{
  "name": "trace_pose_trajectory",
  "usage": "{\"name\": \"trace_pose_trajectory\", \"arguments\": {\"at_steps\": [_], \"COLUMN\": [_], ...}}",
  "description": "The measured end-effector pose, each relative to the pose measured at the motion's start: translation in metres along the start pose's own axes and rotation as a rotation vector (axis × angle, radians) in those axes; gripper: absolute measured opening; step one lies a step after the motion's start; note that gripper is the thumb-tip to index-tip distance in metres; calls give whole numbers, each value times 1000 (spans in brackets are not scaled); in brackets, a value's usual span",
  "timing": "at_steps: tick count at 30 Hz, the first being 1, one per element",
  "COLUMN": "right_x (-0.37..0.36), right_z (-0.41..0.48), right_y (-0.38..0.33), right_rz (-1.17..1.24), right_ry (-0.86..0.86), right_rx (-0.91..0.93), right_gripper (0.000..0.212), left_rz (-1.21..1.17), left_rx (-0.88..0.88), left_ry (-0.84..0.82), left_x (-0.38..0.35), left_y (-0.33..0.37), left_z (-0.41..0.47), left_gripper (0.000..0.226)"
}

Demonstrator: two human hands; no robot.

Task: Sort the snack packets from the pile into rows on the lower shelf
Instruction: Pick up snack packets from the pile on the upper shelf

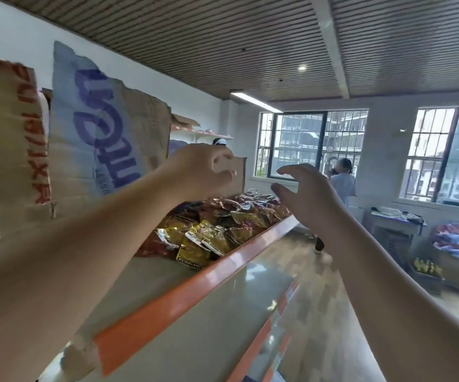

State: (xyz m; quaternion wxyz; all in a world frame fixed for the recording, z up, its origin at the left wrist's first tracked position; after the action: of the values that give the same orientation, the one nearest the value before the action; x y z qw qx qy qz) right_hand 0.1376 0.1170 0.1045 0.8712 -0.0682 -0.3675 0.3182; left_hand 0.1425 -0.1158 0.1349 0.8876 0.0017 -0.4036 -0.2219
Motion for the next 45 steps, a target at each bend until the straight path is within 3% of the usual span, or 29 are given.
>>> {"name": "trace_pose_trajectory", "arguments": {"at_steps": [12,16,19,24,29,33,37,41,43,45], "right_x": [-99,-146,-184,-236,-282,-298,-304,-311,-311,-311], "right_z": [102,136,162,190,198,205,206,207,208,209], "right_y": [46,54,56,62,76,71,69,72,76,80], "right_rz": [100,27,-266,-366,-257,-179,-72,112,202,259], "right_ry": [-90,-347,-597,-735,-867,-895,-885,-814,-788,-769], "right_rx": [87,53,119,410,540,641,673,622,585,561], "right_gripper": [41,31,33,39,47,41,42,30,27,27], "left_rz": [188,268,303,366,438,409,359,330,367,376], "left_rx": [18,62,125,280,565,768,801,832,827,815], "left_ry": [-143,-211,-270,-302,-421,-439,-361,-364,-386,-380], "left_x": [-52,-73,-88,-122,-172,-200,-205,-197,-188,-184], "left_y": [-45,-56,-62,-71,-102,-125,-128,-131,-131,-129], "left_z": [88,101,114,128,134,124,118,106,103,101], "left_gripper": [51,46,39,32,28,39,62,77,75,57]}}
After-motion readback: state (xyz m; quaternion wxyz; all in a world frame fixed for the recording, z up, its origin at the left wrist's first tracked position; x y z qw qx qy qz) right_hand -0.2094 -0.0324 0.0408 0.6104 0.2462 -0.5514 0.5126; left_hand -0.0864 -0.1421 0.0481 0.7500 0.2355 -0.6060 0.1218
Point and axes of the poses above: each hand's wrist, its own z-axis towards the middle knuckle, its own x-axis out of the back of the hand, y = z × x, the point moved 7 cm from there along z, towards the middle knuckle, and after that the axes turned 1 degree about y, right-handed, at the moved point
